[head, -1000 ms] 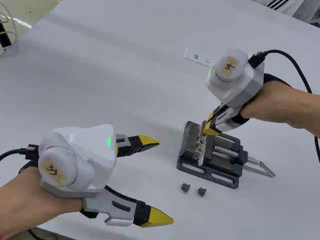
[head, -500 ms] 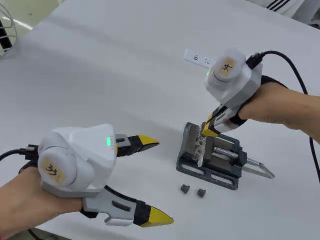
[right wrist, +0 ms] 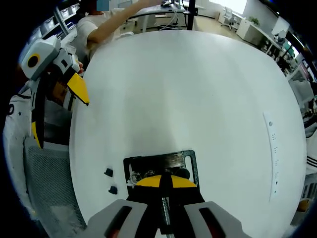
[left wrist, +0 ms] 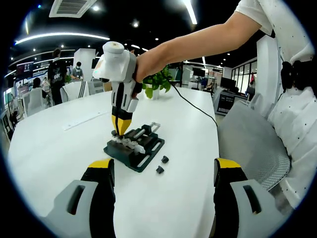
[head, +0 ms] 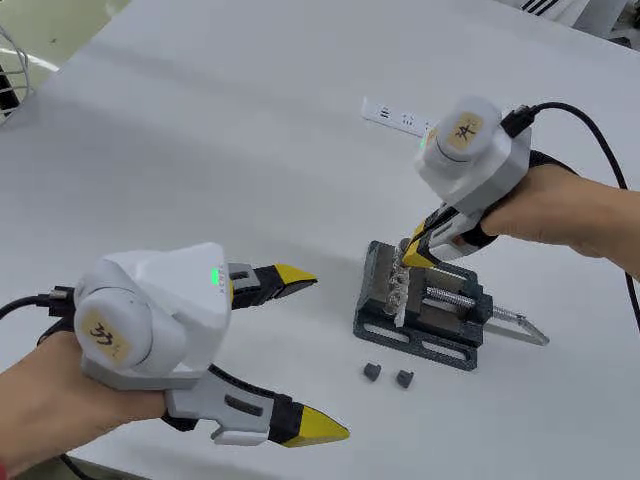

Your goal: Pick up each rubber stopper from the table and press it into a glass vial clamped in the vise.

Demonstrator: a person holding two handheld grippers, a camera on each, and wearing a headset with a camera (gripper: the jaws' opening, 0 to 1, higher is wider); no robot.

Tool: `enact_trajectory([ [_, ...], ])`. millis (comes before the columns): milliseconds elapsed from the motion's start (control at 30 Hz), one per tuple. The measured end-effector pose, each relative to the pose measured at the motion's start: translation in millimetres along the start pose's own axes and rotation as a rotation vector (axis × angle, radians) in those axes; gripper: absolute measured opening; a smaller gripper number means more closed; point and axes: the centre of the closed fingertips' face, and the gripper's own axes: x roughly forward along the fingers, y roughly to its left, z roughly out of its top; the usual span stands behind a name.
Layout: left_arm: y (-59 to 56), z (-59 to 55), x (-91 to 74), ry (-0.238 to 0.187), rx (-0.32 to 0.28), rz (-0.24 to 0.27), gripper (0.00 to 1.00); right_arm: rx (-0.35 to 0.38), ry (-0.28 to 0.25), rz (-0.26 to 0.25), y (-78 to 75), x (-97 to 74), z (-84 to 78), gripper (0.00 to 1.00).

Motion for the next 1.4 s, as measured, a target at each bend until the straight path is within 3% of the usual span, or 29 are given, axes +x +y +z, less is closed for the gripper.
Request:
enact_trajectory([
  [733,-5.9,2.2,-2.5,0.021,0.01,-0.007,0.81,0.043,-0.092,-0.032,-2.3,-4.3,-2.5,0.01],
  [1400,-5.8,0.3,-1.2,0.04,0.028,-0.032,0.8,0.078,-0.187,-0.083,5.5,-30.7,-12.5,0.09],
])
